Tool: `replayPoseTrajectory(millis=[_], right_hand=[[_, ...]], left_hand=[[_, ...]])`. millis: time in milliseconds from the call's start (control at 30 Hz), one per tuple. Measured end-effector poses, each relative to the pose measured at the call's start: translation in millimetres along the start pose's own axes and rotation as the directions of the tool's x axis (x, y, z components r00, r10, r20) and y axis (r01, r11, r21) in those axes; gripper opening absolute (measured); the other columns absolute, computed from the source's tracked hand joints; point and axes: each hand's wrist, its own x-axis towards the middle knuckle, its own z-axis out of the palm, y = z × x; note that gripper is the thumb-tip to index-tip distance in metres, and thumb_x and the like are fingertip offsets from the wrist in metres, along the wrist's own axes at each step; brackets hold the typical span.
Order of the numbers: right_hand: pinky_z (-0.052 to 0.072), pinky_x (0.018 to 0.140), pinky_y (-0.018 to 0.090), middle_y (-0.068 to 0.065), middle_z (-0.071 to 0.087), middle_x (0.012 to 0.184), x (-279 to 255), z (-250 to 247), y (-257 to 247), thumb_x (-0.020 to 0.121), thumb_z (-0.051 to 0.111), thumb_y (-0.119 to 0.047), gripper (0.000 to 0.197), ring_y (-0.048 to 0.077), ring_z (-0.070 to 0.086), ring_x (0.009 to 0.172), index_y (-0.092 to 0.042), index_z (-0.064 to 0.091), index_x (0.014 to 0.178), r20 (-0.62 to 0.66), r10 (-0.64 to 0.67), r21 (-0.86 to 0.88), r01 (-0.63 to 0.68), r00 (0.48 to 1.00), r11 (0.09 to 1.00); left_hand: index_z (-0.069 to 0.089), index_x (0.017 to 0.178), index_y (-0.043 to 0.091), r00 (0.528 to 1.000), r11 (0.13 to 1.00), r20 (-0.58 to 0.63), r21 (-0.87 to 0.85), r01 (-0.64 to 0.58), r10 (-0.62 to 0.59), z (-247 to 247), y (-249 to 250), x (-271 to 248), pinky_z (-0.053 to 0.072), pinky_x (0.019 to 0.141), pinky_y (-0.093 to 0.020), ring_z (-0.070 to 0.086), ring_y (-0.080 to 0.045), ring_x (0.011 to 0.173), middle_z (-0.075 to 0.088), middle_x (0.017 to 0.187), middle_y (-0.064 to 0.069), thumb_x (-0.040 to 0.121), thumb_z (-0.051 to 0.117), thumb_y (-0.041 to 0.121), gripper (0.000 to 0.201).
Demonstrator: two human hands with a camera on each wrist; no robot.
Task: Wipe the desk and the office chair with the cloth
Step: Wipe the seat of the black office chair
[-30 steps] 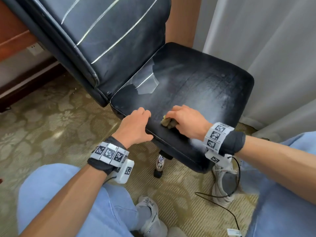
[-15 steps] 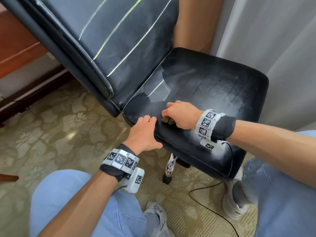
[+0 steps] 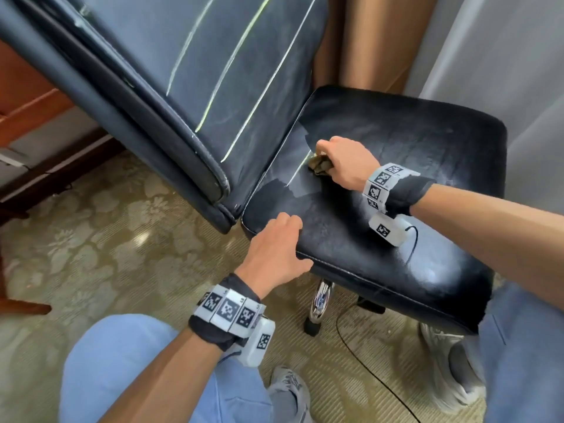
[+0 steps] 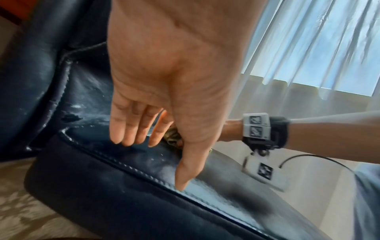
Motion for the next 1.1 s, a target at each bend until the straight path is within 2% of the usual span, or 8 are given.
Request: replayPoseTrajectory(millis=[200, 300, 467, 567, 667, 867, 1000, 1100], right_hand=[[0.051, 0.086, 0.043, 0.002, 0.062, 0.117, -38.1, 26.8, -54.1, 0.089, 0.061, -0.013, 0.036, 0.029, 0.059, 0.099, -0.023, 0.066, 0.123, 0.14, -0.373, 0.026, 0.374, 0.917, 0.927], [0.053, 0.086, 0.041, -0.003, 0.061, 0.12, -28.2, 32.0, -52.9, 0.092, 0.058, -0.008, 0.038, 0.025, 0.06, 0.103, -0.028, 0.069, 0.123, 0.157, -0.402, 0.047, 0.399, 0.902, 0.916], [0.059, 0.086, 0.042, -0.013, 0.062, 0.109, 20.9, 19.5, 6.1, 0.078, 0.057, -0.01, 0.05, 0.019, 0.067, 0.101, -0.047, 0.071, 0.108, -0.031, -0.17, 0.008, 0.17, 0.985, 0.985], [0.057, 0.093, 0.045, 0.004, 0.064, 0.117, 35.5, 5.8, 32.1, 0.081, 0.064, -0.005, 0.048, 0.031, 0.064, 0.109, -0.033, 0.074, 0.12, -0.111, 0.069, 0.019, -0.068, 0.991, 0.998], [0.055, 0.092, 0.045, 0.011, 0.066, 0.112, 40.5, 6.9, 25.8, 0.079, 0.062, -0.004, 0.046, 0.036, 0.063, 0.107, -0.025, 0.074, 0.119, -0.113, 0.107, 0.024, -0.105, 0.988, 0.994], [0.053, 0.088, 0.033, 0.0, 0.066, 0.111, 23.8, 23.0, -41.0, 0.083, 0.065, -0.009, 0.047, 0.026, 0.066, 0.102, -0.033, 0.074, 0.122, 0.01, -0.198, 0.046, 0.197, 0.98, 0.979], [0.043, 0.077, 0.026, -0.004, 0.063, 0.122, 6.5, 47.3, -84.8, 0.091, 0.061, -0.006, 0.042, 0.023, 0.06, 0.101, -0.032, 0.074, 0.121, 0.078, -0.486, 0.071, 0.481, 0.87, 0.874], [0.051, 0.081, 0.038, -0.001, 0.06, 0.131, 13.3, 47.8, -90.3, 0.095, 0.059, -0.007, 0.042, 0.025, 0.055, 0.108, -0.028, 0.068, 0.13, 0.126, -0.596, 0.071, 0.593, 0.793, 0.802]], left_hand=[[0.047, 0.118, 0.013, 0.979, 0.98, -0.06, 0.032, 0.197, -0.194, -10.4, -29.8, 7.2, 0.047, 0.089, -0.041, 0.049, -0.029, 0.122, 0.049, 0.124, -0.007, 0.08, 0.082, 0.046, 0.061], [0.048, 0.12, 0.013, 0.973, 0.974, -0.042, 0.004, 0.226, -0.226, -12.7, -37.3, 10.8, 0.047, 0.089, -0.039, 0.049, -0.028, 0.121, 0.048, 0.124, -0.007, 0.081, 0.081, 0.046, 0.061], [0.047, 0.125, 0.013, 0.969, 0.969, -0.004, -0.008, 0.247, -0.247, -11.8, -46.9, 11.1, 0.047, 0.093, -0.039, 0.046, -0.027, 0.123, 0.045, 0.128, -0.008, 0.082, 0.082, 0.044, 0.063], [0.046, 0.131, 0.012, 0.969, 0.969, 0.006, -0.025, 0.246, -0.246, -10.2, -52.0, 8.6, 0.047, 0.093, -0.039, 0.046, -0.027, 0.124, 0.044, 0.13, -0.008, 0.084, 0.082, 0.044, 0.067], [0.044, 0.137, 0.013, 0.973, 0.973, 0.012, -0.035, 0.23, -0.229, -9.8, -56.9, 5.5, 0.049, 0.095, -0.039, 0.048, -0.025, 0.126, 0.044, 0.134, -0.006, 0.085, 0.081, 0.042, 0.07], [0.042, 0.145, 0.014, 0.983, 0.985, 0.065, 0.047, 0.168, -0.171, -19.6, -62.4, 1.7, 0.051, 0.098, -0.044, 0.052, -0.027, 0.127, 0.045, 0.141, -0.005, 0.093, 0.072, 0.042, 0.066], [0.046, 0.144, 0.013, 0.99, 0.984, 0.066, 0.136, 0.113, -0.123, -23.6, -60.8, -1.7, 0.05, 0.097, -0.043, 0.052, -0.028, 0.127, 0.049, 0.136, -0.006, 0.096, 0.068, 0.044, 0.062], [0.047, 0.144, 0.014, 0.99, 0.98, 0.087, 0.178, 0.093, -0.109, -26.2, -61.9, -7.2, 0.048, 0.094, -0.041, 0.054, -0.027, 0.124, 0.051, 0.134, -0.005, 0.098, 0.063, 0.045, 0.058]])
